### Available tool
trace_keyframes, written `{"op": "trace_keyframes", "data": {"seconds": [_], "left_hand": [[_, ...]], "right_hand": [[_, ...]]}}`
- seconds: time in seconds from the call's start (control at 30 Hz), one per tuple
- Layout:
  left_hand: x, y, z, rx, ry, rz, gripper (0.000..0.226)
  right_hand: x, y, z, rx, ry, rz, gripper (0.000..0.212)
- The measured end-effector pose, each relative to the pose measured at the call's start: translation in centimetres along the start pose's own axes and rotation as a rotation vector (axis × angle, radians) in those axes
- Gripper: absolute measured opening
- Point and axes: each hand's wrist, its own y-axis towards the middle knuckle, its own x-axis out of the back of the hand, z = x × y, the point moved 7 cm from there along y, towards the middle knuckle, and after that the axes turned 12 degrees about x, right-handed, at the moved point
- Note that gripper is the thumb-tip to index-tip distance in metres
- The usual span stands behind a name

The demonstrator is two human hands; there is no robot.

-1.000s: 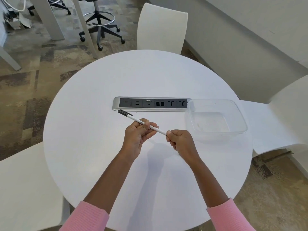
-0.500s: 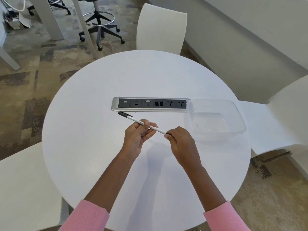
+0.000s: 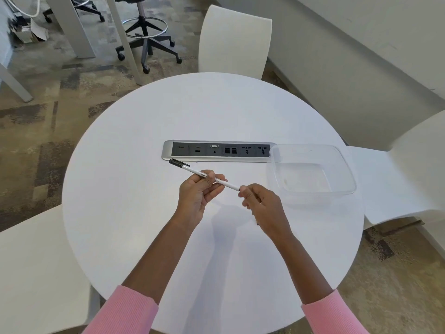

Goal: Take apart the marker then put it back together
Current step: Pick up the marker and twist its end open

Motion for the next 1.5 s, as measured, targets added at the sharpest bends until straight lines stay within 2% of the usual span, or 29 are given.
{"op": "trace_keyframes", "data": {"seconds": [0.07, 0.1, 0.2, 0.3, 0.4, 0.5, 0.57, 0.63, 0.7, 0.8, 0.93, 1.07, 1.27, 1.5], "left_hand": [[0.0, 0.0, 0.1, 0.002, -0.002, 0.0, 0.017], [0.0, 0.0, 0.2, 0.004, -0.001, 0.001, 0.017], [-0.2, -0.1, 0.4, 0.01, 0.008, 0.005, 0.017], [-0.2, -0.1, 0.4, 0.012, 0.013, 0.01, 0.016], [-0.2, -0.1, 0.2, 0.008, 0.018, 0.015, 0.015], [-0.2, -0.1, 0.0, 0.005, 0.023, 0.022, 0.015], [-0.3, -0.1, 0.0, 0.003, 0.027, 0.024, 0.016], [-0.4, -0.1, 0.2, 0.005, 0.02, 0.017, 0.016], [-0.4, -0.1, 0.2, 0.009, -0.004, 0.0, 0.015], [-0.5, 0.0, 0.0, 0.004, -0.027, -0.014, 0.015], [-0.6, -0.2, 0.0, 0.007, -0.021, -0.01, 0.015], [-0.5, -0.3, 0.0, 0.003, -0.017, -0.013, 0.014], [-0.2, -0.3, -0.6, -0.015, 0.004, -0.007, 0.014], [-0.3, -0.5, -0.1, 0.006, 0.018, -0.001, 0.014]], "right_hand": [[0.3, -0.1, 0.9, 0.13, -0.079, -0.035, 0.007], [0.4, -0.2, 1.3, 0.195, -0.128, -0.054, 0.004], [0.4, -0.3, 2.6, 0.351, -0.322, -0.079, 0.007], [0.3, -0.2, 2.8, 0.368, -0.399, -0.045, 0.012], [0.0, -0.1, 2.2, 0.222, -0.257, -0.003, 0.021], [-0.4, 0.2, 0.8, -0.039, 0.086, 0.037, 0.04], [-0.8, 0.2, 0.1, -0.171, 0.273, 0.054, 0.044], [-0.8, 0.2, -0.3, -0.219, 0.292, 0.04, 0.046], [-0.4, 0.2, -0.1, -0.134, 0.126, 0.001, 0.041], [0.1, 0.0, 1.6, 0.116, -0.117, -0.08, 0.01], [0.4, -0.3, 3.3, 0.342, -0.323, -0.151, 0.006], [0.5, -0.3, 3.8, 0.389, -0.396, -0.133, 0.004], [-0.1, 0.1, 3.1, 0.271, -0.331, -0.03, 0.017], [-0.6, 0.2, 0.2, -0.156, 0.197, 0.059, 0.046]]}}
